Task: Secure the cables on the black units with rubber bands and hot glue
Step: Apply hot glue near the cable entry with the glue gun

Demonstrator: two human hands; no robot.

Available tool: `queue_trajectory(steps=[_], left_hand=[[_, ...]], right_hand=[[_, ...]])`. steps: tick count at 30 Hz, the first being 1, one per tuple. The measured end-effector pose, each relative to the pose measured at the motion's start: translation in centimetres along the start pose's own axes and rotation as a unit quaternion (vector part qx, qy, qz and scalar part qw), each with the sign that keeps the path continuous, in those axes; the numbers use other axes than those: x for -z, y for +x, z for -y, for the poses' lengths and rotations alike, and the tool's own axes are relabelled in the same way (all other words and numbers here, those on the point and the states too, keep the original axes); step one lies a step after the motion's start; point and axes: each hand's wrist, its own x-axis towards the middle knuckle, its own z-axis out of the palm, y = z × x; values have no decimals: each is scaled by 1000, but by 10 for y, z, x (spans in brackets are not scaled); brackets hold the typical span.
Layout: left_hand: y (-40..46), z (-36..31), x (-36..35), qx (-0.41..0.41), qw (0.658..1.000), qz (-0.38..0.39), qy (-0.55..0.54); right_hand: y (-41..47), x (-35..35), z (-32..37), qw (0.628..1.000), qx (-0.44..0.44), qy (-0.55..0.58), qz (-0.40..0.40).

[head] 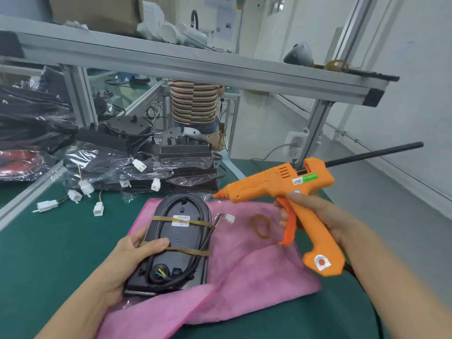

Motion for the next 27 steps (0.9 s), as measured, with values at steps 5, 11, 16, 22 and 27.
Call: queue_trajectory(steps=[5, 11, 16, 22, 27], left_hand=[[-1, 1, 6, -7, 1000, 12, -6], [2, 2, -1, -3, 1000, 28, 3], [6, -1, -5, -11, 1000, -14, 18], [6, -1, -8, -2, 1000, -17, 0], [3, -2, -12, 8, 1000, -23, 8]], right_hand=[[9, 17, -23, 993, -42, 74, -87], [26, 20, -34, 978, -128, 91, -137], [39, 29, -35, 969, -181, 60, -154], [46, 32, -36, 913, -198, -274, -230], [38, 3, -31, 667, -146, -673, -284]])
